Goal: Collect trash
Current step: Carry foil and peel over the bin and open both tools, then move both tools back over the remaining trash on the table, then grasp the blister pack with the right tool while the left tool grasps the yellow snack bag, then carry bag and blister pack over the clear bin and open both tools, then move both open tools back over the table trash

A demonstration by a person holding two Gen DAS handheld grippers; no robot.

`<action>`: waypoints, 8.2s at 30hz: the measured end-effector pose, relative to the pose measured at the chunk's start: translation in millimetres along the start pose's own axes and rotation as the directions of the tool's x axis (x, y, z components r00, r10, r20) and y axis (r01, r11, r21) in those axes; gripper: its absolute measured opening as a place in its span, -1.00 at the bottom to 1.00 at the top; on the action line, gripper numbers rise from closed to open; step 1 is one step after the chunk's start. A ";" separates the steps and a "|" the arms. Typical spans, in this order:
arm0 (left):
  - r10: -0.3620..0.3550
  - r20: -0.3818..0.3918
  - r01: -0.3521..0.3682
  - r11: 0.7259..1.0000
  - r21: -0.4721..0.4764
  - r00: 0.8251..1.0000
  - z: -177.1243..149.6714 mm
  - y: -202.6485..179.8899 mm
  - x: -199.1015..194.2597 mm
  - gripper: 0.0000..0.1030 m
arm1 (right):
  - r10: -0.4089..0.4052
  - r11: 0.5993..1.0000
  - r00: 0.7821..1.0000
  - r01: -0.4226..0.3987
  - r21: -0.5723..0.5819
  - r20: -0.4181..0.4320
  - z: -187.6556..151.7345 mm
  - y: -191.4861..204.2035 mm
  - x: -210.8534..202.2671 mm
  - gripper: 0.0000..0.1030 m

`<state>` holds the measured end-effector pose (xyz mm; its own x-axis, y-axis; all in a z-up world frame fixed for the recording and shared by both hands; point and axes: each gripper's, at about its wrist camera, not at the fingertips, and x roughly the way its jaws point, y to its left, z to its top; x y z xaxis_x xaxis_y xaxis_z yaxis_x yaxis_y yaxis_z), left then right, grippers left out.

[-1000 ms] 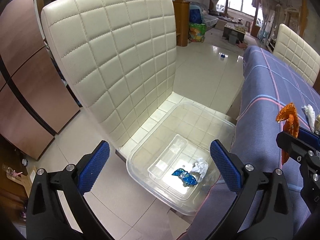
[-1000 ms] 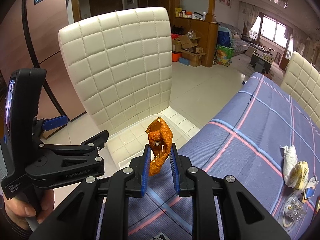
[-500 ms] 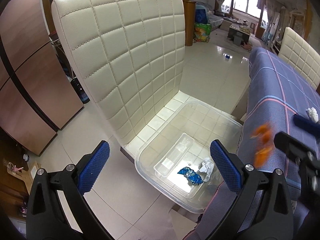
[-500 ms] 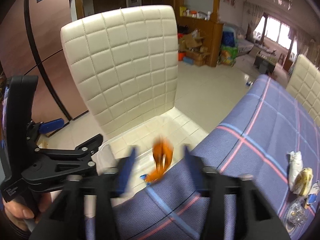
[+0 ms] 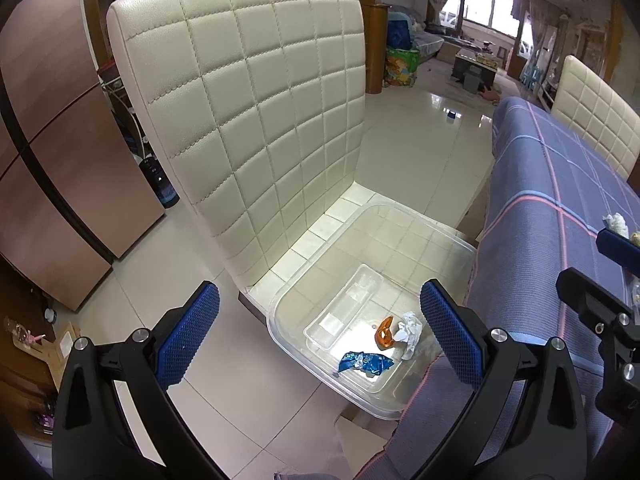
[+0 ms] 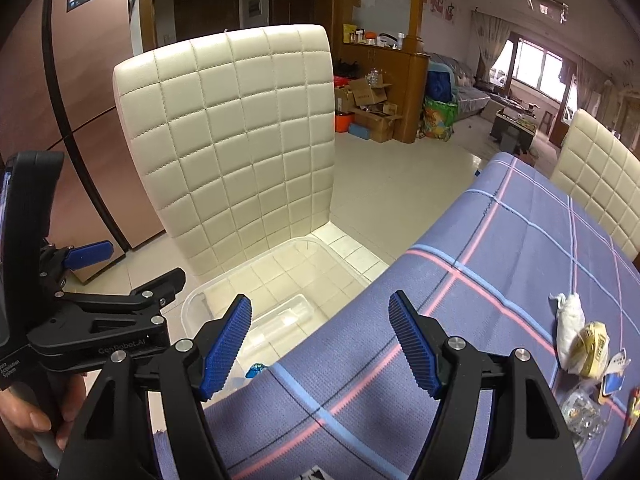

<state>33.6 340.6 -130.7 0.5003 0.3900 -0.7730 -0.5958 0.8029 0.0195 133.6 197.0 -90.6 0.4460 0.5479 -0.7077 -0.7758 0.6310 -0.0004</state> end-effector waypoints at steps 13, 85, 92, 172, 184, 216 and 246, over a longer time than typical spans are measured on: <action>-0.069 0.040 0.065 0.994 0.083 0.997 -4.8 -40.4 -35.8 0.93 | -0.067 0.993 0.998 0.065 0.100 0.018 -28.8 -37.5 -48.1 0.35; -0.380 -0.060 0.361 0.800 0.479 0.923 -9.7 -337.2 -54.0 0.93 | -0.364 0.844 0.932 0.327 0.426 0.006 -136.9 -243.2 -127.6 -0.98; -0.395 -0.052 0.366 0.784 0.502 0.917 5.5 -362.6 -43.2 0.81 | -0.349 0.834 0.937 0.312 0.455 -0.003 -141.0 -260.7 -121.1 -0.97; -0.163 0.118 0.134 0.967 0.218 0.980 14.1 -70.2 -43.9 -0.60 | 0.038 0.999 0.999 -0.039 0.025 0.038 -2.9 -29.7 -17.5 -0.98; -0.109 0.091 0.093 0.981 0.169 0.990 33.1 -45.9 -3.2 -0.60 | 0.063 0.997 0.998 -0.062 -0.043 0.017 24.3 -10.9 21.7 -0.98; 0.069 0.107 -0.075 0.996 0.055 0.992 33.4 0.1 19.9 0.82 | 0.059 0.995 0.998 -0.061 -0.074 -0.022 46.5 1.4 69.1 -0.96; 0.016 0.142 -0.028 0.996 0.085 0.990 25.3 -17.4 -18.5 0.85 | -0.004 1.000 1.000 0.005 -0.015 0.011 22.8 -22.5 19.4 0.28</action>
<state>50.7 330.8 -100.7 0.5753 0.4628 -0.6744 -0.5540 0.8271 0.0950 169.9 206.0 -88.2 0.4545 0.5512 -0.6997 -0.7802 0.6254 -0.0140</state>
